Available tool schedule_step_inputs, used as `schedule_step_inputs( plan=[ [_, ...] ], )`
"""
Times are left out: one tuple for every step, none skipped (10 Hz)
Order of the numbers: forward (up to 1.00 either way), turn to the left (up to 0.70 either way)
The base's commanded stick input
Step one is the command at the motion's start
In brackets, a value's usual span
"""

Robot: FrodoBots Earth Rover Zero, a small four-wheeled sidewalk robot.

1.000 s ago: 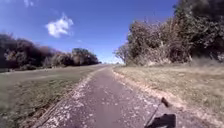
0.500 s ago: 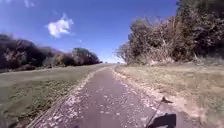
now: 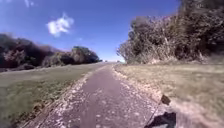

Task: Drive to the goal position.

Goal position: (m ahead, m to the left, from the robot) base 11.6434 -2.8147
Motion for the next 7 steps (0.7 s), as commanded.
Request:
schedule_step_inputs(
  plan=[
    [0.7,0.0],
    [0.7,0.0],
    [0.7,0.0],
    [0.7,0.0],
    [0.7,0.0],
    [0.7,0.0],
    [0.7,0.0]
  ],
)
